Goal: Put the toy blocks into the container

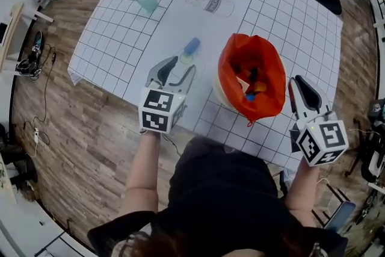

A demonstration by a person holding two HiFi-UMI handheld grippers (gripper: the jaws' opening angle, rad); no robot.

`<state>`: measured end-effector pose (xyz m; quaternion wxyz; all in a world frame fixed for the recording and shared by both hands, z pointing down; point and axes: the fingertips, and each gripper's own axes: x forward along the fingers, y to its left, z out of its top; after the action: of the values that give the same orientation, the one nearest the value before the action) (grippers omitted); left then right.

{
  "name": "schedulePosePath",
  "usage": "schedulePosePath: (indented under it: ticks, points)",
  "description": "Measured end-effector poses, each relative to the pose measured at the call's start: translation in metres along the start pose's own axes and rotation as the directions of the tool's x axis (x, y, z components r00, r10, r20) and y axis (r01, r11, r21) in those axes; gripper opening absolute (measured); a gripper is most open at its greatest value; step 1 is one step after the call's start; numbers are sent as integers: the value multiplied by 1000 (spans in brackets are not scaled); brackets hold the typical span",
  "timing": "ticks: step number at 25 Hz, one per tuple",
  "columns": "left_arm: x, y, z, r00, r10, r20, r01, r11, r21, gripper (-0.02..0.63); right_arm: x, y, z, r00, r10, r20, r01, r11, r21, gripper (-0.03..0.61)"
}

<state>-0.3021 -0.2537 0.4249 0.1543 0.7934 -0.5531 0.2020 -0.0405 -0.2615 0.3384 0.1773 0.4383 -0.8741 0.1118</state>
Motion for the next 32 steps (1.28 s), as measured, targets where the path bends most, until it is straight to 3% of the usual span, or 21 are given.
schedulePosePath:
  ticks: [11,25,32]
  points:
    - [78,30,-29,989,-43,-139,49,998,42,203,5,-23,-21,988,-127,-91,133,989,66,66]
    - [123,49,-66,970,-53,-238,59,998,19,212,19,-29,-40,978,-154,-144,170,980,107,67]
    - [130,51,-74,964,-49,-262,58,998,27,173,24,-29,-48,972,-159,-172,181,976,123,67]
